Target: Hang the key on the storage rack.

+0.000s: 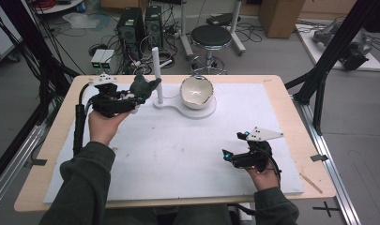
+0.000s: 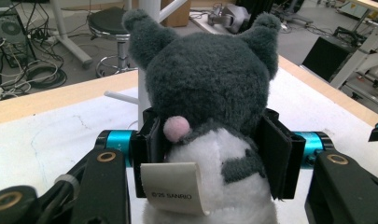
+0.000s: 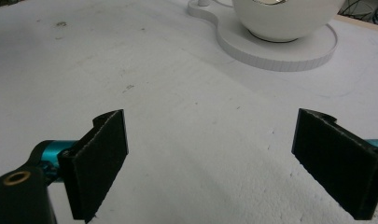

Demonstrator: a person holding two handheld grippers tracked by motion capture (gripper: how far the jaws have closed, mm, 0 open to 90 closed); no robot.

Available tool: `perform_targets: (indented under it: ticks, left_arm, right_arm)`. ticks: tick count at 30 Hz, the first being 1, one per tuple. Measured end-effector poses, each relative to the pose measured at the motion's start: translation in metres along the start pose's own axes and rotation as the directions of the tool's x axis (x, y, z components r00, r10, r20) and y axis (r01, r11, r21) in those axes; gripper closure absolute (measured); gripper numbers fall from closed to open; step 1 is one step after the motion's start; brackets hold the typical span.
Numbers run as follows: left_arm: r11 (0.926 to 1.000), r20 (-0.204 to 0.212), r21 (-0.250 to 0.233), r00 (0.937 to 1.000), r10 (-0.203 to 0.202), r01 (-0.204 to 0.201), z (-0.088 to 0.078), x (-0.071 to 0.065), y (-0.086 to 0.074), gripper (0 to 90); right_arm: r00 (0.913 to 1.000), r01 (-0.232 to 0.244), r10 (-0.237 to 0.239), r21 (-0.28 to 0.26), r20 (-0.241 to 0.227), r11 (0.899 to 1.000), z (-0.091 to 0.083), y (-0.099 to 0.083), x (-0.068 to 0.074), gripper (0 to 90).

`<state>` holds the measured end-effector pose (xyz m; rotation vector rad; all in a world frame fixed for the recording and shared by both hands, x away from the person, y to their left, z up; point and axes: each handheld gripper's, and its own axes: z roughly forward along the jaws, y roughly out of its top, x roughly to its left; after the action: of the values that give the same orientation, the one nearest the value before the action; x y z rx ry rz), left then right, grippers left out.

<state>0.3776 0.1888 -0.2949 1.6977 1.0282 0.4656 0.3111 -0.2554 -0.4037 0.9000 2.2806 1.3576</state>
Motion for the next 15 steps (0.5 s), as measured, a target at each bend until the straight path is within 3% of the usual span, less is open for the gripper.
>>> perform_targets:
  ticks: [15]
  left_arm:
    - [0.9996, -0.035, 0.013, 0.9991, -0.022, 0.023, 0.011, 0.007, -0.001, 47.2]
  right_arm:
    - [1.0, 0.005, -0.005, -0.001, 0.0, 1.0, 0.0, 0.0, 0.0, 9.7]
